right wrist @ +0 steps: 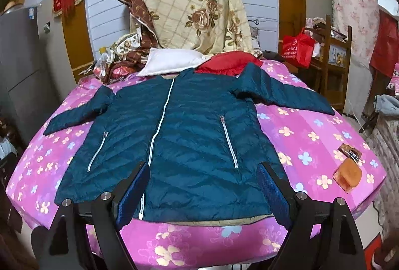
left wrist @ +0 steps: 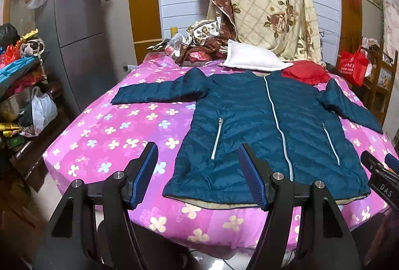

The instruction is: Fold large clothes

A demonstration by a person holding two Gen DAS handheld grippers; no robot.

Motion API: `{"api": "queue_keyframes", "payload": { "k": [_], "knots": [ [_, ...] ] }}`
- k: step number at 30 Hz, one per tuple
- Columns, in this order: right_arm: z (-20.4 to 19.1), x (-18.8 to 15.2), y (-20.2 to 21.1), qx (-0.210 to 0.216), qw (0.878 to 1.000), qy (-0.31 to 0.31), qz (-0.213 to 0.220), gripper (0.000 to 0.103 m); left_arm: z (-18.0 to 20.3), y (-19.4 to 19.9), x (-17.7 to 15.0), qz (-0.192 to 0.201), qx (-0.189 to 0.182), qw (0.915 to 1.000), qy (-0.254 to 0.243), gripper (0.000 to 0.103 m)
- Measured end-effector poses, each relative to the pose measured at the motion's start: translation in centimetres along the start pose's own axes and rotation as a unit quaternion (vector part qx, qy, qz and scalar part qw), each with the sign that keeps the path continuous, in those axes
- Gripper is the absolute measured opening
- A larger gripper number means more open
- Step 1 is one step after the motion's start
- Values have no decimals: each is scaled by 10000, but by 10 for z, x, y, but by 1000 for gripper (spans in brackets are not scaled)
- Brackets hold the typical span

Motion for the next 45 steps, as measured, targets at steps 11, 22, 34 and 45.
{"api": "queue_keyframes", "payload": {
  "k": [11,22,34,45],
  "knots": [
    [-3,-3,1,-40,10000,48,66,85,11,-13,-11,-191,-164,9996,-83,67],
    [-4,-6,-1,-45,10000,74,23,85,1,-30,-22,-365,-39,9993,109,67],
    [-12,-13,-5,1,9998,211,-51,86,2,-31,-28,-543,-254,9975,380,67],
    [-24,-20,-8,23,9990,435,-89,85,-2,-23,-22,-282,-110,9993,234,67]
  ]
}}
Point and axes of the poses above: each gripper's, at about its wrist camera, not at the fingertips, and y roughly against the way its jaws point, z to its right, x to its top, the point moved 10 cm from there along -y, roughly the way its jaws point, and after that the axes turned 6 degrees about -x, right-handed, at the moved point
